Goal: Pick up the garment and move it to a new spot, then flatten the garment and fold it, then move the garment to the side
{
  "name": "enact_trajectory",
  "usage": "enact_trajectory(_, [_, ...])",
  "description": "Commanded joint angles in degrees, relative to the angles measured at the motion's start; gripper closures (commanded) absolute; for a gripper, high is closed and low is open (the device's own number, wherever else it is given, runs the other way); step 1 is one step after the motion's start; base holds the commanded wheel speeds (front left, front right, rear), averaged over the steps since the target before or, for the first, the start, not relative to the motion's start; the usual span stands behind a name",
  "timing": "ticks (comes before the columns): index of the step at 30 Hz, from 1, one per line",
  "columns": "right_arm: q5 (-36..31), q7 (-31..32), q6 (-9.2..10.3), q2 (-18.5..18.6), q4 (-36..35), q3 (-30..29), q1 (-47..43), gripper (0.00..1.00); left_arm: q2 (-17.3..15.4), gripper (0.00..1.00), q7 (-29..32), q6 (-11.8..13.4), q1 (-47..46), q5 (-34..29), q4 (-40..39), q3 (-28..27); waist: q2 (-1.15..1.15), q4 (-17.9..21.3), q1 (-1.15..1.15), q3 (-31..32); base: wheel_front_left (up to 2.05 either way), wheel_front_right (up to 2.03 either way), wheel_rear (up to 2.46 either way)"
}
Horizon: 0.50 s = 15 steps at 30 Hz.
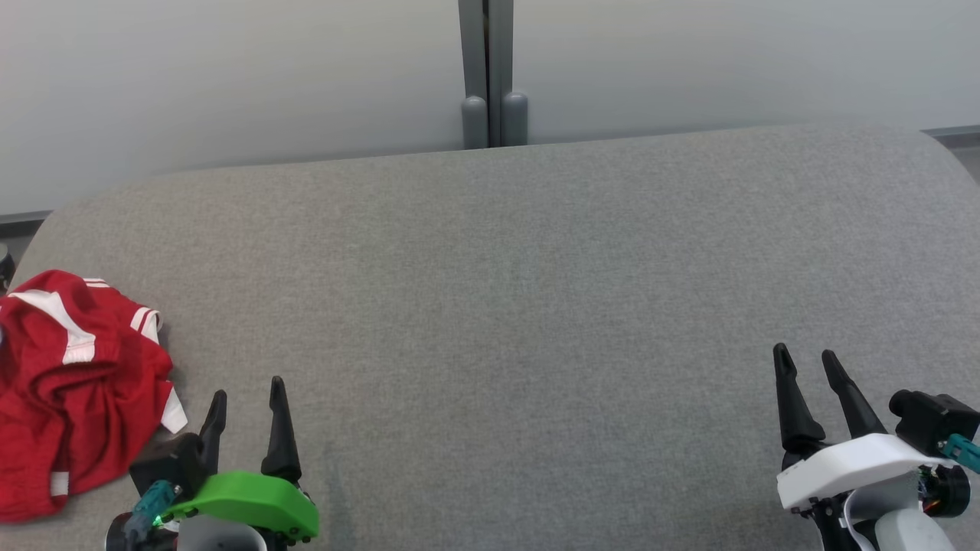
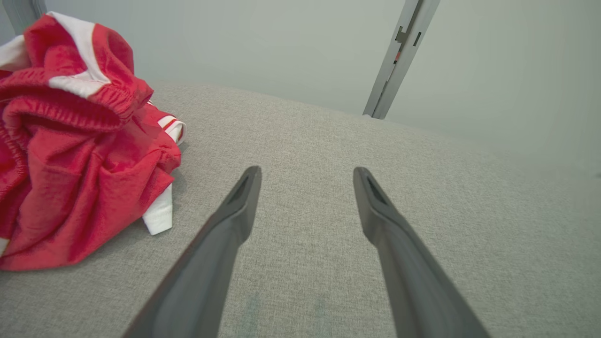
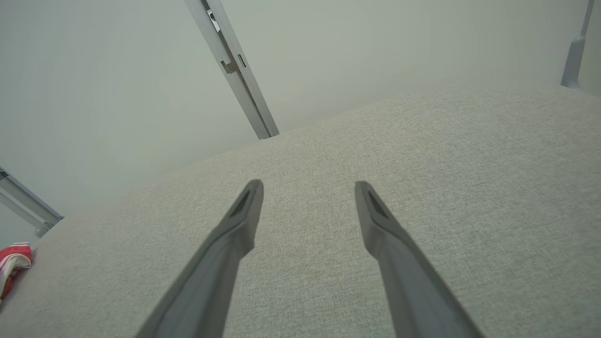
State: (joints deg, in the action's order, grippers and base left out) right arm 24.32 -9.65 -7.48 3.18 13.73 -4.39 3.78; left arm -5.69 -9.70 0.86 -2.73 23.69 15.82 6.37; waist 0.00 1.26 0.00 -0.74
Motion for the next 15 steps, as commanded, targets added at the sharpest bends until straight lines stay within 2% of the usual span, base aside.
enact_trajectory(1, [-1.66, -0.58, -0.02, 0.44, -0.58, 0.04, -0.01, 0.0, -0.49, 0.0, -0.56, 0.29, 0.28, -1.8, -0.46, 0.19, 0.0, 0.03, 0.0, 0.0, 0.0, 0.0, 0.0])
enact_trajectory(15, [-9.22, -2.34, -0.02, 0.28, -2.85, 0.07, 0.35, 0.0, -1.46, 0.0, -2.3, 3.17, 0.12, -10.31, -1.24, 1.02, 0.0, -0.27, 0.0, -0.27, 0.0, 0.0, 0.0])
